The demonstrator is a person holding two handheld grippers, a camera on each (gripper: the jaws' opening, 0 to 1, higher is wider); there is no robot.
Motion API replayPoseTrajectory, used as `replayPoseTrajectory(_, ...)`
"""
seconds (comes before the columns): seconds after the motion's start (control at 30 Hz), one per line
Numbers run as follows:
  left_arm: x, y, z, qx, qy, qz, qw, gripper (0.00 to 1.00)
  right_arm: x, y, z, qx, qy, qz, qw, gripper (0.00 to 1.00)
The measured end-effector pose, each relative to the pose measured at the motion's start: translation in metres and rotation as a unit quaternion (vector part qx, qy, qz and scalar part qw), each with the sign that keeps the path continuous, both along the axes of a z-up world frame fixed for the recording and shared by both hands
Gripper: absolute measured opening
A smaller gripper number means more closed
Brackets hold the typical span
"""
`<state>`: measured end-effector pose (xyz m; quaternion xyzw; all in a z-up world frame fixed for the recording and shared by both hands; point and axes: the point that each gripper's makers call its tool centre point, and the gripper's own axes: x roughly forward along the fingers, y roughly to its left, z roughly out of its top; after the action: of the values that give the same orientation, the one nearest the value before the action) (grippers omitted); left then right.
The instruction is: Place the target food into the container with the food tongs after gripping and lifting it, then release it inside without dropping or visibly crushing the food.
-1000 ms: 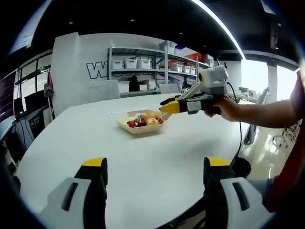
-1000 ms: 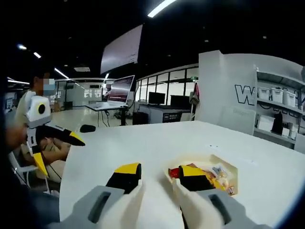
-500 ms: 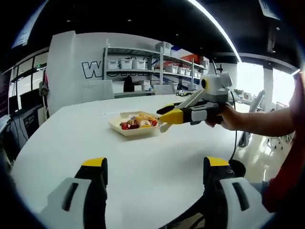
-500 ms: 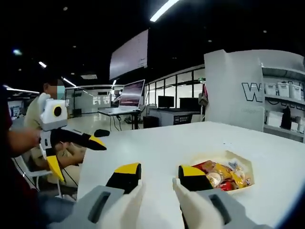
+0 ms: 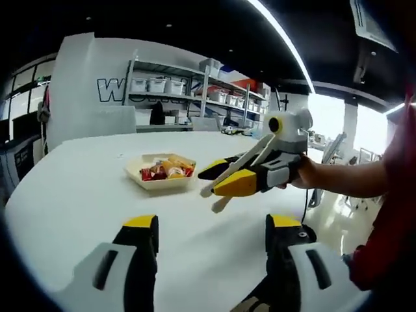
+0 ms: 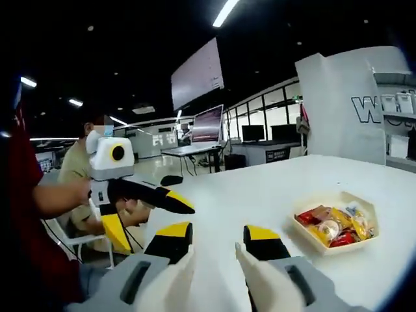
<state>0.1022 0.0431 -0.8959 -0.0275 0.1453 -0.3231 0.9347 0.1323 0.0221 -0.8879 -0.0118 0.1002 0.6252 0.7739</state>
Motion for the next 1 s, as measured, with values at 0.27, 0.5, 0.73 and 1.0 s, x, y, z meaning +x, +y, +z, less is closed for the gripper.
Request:
replayPoseTrajectory(0.27, -0.001, -0.015, -0.003, -0.017, 0.005, -0.042, 0.9990, 0.44, -0.006, 0.003, 0.001, 0.026, 0.047, 0.011, 0.9985, 0.26)
replayPoseTrajectory(0.5, -0.001, -0.025, -0.001, -0.048, 0.016, -0.057, 0.9971, 0.39, -0.016, 0.005, 0.004, 0.046, 0.069, 0.034, 0.9960, 0.26)
replayPoseTrajectory(0.73, -0.004, -0.032, 0.003, -0.083, 0.021, -0.077, 0.9934, 0.17, -0.024, 0.006, 0.007, 0.060, 0.081, 0.057, 0.9932, 0.26)
replayPoseTrajectory(1.0, -0.003, -0.034, 0.009, -0.125, 0.030, -0.087, 0.9878, 0.15, -0.030, 0.009, 0.016, 0.083, 0.112, 0.082, 0.9868, 0.26)
